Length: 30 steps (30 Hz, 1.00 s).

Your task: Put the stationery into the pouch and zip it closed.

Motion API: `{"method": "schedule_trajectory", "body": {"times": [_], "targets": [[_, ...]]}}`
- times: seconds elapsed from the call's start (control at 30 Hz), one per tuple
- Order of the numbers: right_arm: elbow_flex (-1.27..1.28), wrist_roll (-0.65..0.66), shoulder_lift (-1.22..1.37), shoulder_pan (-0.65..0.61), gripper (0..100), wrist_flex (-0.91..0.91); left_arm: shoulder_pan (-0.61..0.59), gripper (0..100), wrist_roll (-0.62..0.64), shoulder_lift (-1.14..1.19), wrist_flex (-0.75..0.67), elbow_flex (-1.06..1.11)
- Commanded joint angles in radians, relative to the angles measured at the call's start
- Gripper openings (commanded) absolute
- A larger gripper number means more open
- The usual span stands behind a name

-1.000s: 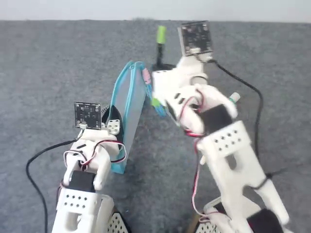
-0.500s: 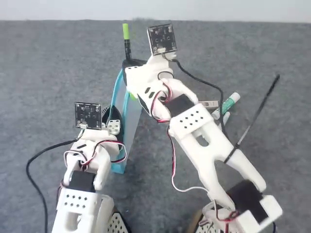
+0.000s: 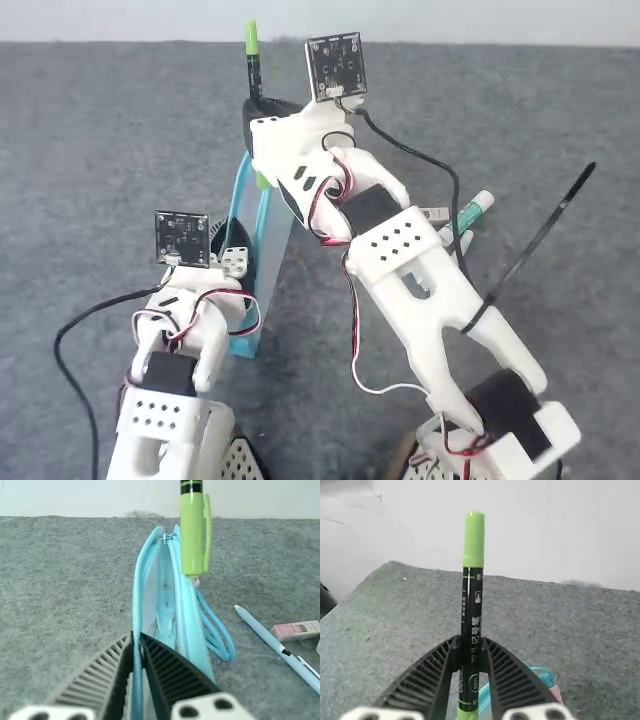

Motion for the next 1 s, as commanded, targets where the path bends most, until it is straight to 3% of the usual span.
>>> {"method": "schedule_trajectory", "body": {"times": [0.0, 0.7, 0.97], "targets": [[-0.081, -0.009, -0.061, -0.002, 0.6, -0.042, 0.015, 1, 0.015, 0.008, -0.006, 0.022], [-0.097, 0.028, 0.142, 0.018, 0.6, -0.076, 0.015, 1, 0.015, 0.008, -0.006, 0.022], [-0.097, 0.031, 0.093, 0.025, 1.7, 0.050, 0.015, 1, 0.015, 0.008, -0.006, 0.022]]}}
